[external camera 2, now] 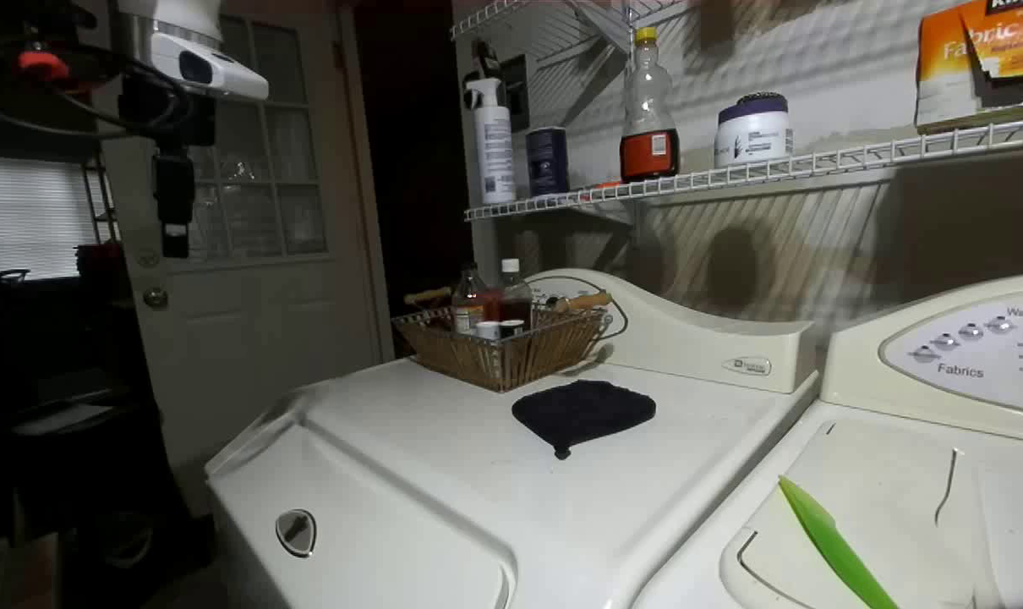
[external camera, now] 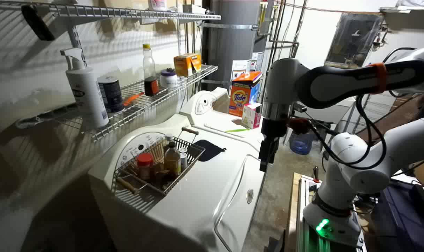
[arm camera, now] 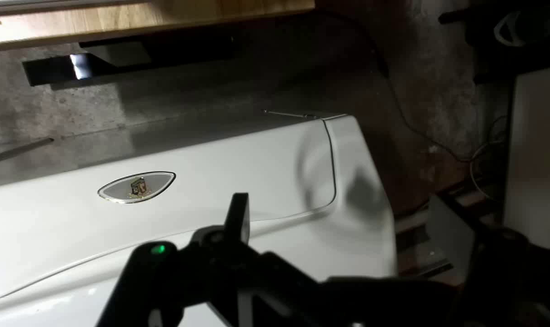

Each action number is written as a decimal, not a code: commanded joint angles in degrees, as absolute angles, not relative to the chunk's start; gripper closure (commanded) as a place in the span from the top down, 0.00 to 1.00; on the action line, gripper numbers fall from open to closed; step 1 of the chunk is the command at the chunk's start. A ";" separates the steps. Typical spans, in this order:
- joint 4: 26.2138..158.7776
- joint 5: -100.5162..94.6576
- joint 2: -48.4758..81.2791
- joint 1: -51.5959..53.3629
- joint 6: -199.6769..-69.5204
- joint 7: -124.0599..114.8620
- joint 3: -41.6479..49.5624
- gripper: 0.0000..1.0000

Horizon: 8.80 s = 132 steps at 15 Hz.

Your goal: Put the vinegar bottle on the left washing machine.

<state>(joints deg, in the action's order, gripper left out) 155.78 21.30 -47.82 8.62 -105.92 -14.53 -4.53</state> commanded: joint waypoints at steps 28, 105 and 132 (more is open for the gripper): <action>119.76 4.61 -7.36 2.19 -111.40 -20.01 -9.02 1.00; 99.14 -17.34 6.41 -4.85 -127.34 -45.73 4.45 0.09; 88.71 -7.31 30.39 -5.39 -147.08 -33.26 12.57 0.51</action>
